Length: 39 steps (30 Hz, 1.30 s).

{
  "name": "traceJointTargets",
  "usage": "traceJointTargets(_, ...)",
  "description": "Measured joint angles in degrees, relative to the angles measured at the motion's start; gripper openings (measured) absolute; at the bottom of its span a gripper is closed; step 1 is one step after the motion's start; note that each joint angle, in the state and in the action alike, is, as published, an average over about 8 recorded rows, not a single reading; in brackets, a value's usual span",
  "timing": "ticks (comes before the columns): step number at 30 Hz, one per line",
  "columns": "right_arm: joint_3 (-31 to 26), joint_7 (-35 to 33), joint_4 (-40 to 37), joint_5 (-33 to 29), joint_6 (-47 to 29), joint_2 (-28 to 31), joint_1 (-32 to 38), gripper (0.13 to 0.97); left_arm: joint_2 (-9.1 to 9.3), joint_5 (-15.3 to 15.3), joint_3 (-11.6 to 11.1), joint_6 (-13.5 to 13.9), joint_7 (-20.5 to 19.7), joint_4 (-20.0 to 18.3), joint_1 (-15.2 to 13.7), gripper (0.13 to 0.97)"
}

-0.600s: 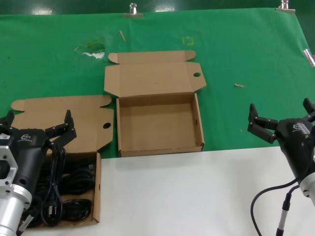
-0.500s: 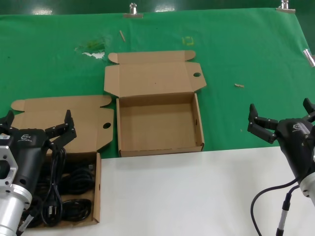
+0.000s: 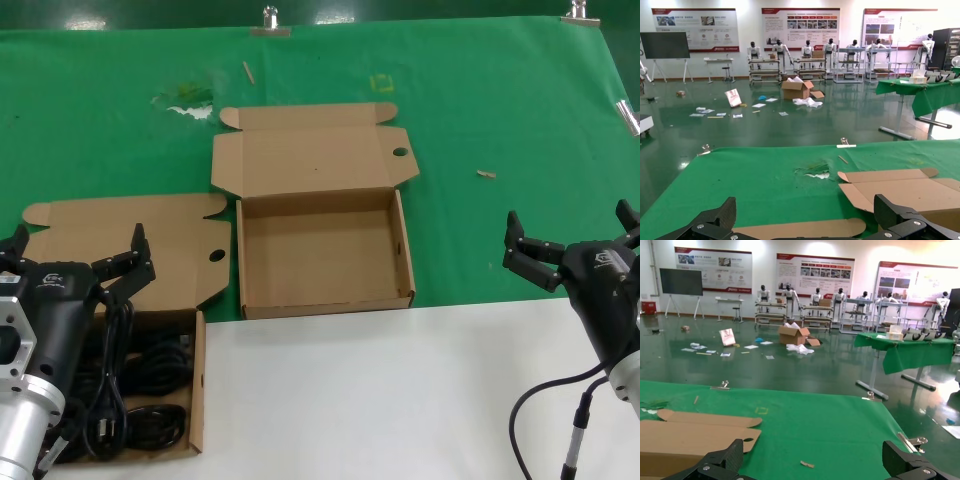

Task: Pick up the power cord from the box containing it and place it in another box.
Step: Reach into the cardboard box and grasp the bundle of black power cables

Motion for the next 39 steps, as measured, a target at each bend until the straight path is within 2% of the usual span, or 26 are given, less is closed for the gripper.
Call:
traceJointTargets(9,0.0,0.0,0.0,0.0,0.0,0.0,0.0,0.960,0.00,0.0,0.0,0.0,0.0,0.0,0.0,0.966)
traceJointTargets(18,0.0,0.0,0.0,0.0,0.0,0.0,0.0,0.898,0.00,0.0,0.0,0.0,0.0,0.0,0.0,0.966)
traceJointTargets(27,0.0,0.0,0.0,0.0,0.0,0.0,0.0,0.770,0.00,0.0,0.0,0.0,0.0,0.0,0.0,0.966)
traceJointTargets(35,0.0,0.0,0.0,0.0,0.0,0.0,0.0,0.576,0.00,0.0,0.0,0.0,0.0,0.0,0.0,0.966)
traceJointTargets(37,0.0,0.0,0.0,0.0,0.0,0.0,0.0,0.551,0.03,0.0,-0.1,0.1,0.1,0.0,0.0,0.966)
traceJointTargets(39,0.0,0.0,0.0,0.0,0.0,0.0,0.0,0.499,1.02,-0.6,-1.0,1.3,0.9,0.1,0.3,0.966)
